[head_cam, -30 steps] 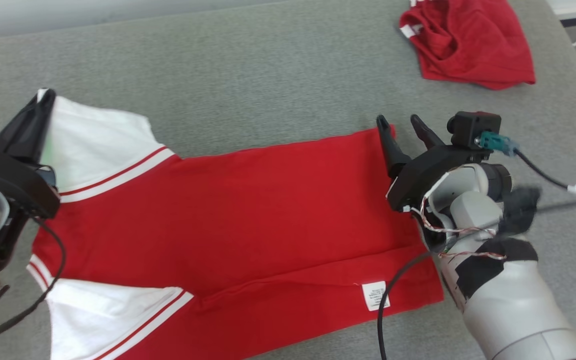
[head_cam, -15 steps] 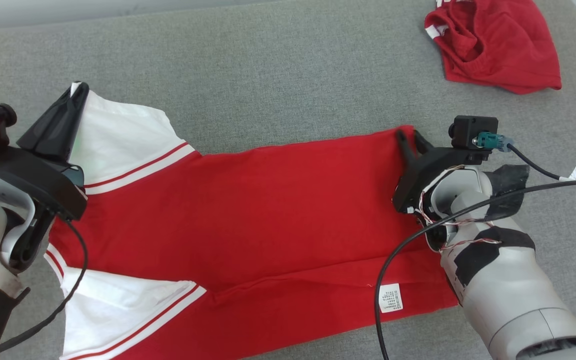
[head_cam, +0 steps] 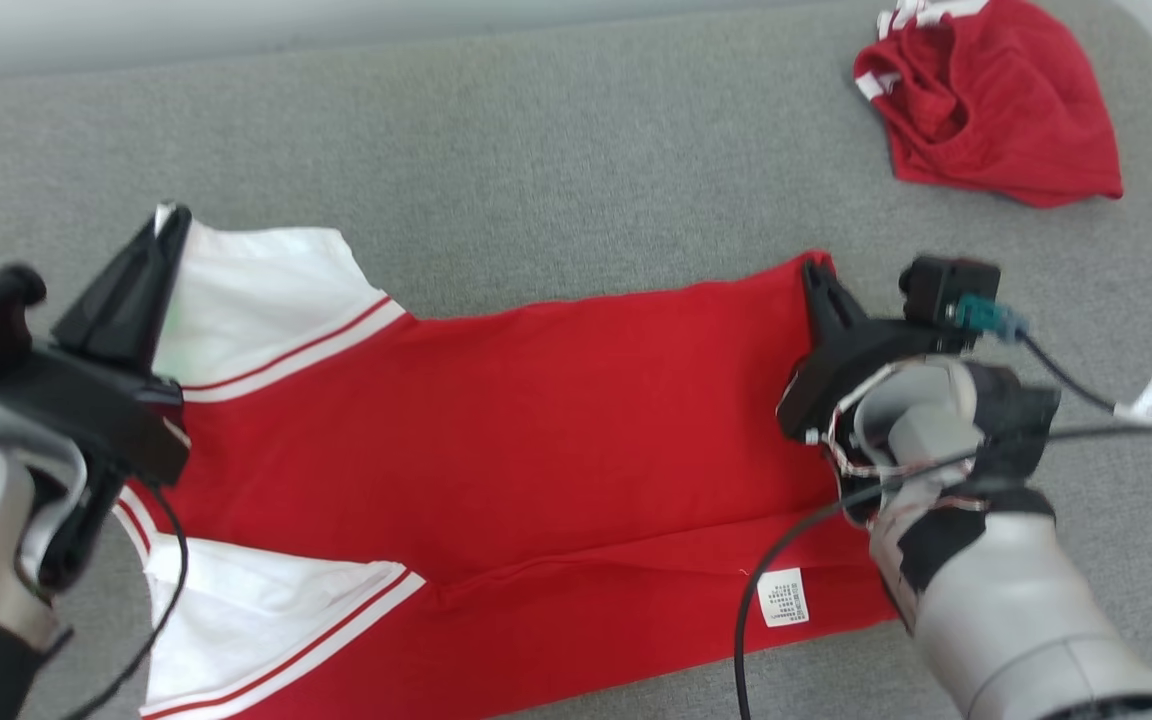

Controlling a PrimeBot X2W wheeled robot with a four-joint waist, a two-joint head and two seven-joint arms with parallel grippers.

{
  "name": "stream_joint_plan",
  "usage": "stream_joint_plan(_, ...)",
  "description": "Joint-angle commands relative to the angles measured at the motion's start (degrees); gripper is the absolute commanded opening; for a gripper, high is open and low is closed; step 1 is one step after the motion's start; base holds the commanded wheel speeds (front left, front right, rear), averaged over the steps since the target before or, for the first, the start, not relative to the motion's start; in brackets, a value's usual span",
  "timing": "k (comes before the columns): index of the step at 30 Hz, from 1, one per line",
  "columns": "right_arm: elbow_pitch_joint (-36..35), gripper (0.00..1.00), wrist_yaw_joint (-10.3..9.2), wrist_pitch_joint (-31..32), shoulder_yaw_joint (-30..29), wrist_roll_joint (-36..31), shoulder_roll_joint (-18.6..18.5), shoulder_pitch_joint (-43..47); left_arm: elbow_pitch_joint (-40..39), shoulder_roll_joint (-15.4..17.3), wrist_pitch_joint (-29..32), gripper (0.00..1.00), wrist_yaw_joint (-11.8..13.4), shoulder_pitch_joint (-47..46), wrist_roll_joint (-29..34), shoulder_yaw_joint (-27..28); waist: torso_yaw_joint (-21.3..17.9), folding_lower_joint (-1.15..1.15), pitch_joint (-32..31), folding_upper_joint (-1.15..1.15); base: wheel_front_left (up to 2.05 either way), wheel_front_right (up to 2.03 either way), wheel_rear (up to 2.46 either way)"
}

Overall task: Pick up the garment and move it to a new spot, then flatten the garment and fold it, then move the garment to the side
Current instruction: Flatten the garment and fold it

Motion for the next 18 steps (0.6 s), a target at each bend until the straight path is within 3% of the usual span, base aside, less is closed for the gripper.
stream_joint_plan(1, -1.49, 0.00, -0.05, -0.55, 1.05, 1.70, 0.21, 2.29, -1.00, 0.46, -0.90, 0.00, 0.46, 2.19, -0.16, 0.13, 0.32, 0.00, -1.41, 0.00, 0.00, 0.00, 0.00)
stream_joint_plan(6, -8.72, 0.00, -0.05, -0.96, 5.06, 7.27, -1.17, 7.90, -5.38, 1.34, -2.67, 0.00, 2.24, 7.57, -0.95, 0.83, 0.24, 0.00, -3.42, 0.00, 0.00, 0.00, 0.00)
stream_joint_plan(18, -29.88, 0.00, -0.04, 0.95, 12.41, 20.72, -11.48, 23.18, -18.14, 2.21, -7.41, 0.00, 9.07, 24.76, 0.13, 1.74, 1.03, 0.00, -5.94, 0.00, 0.00, 0.00, 0.00)
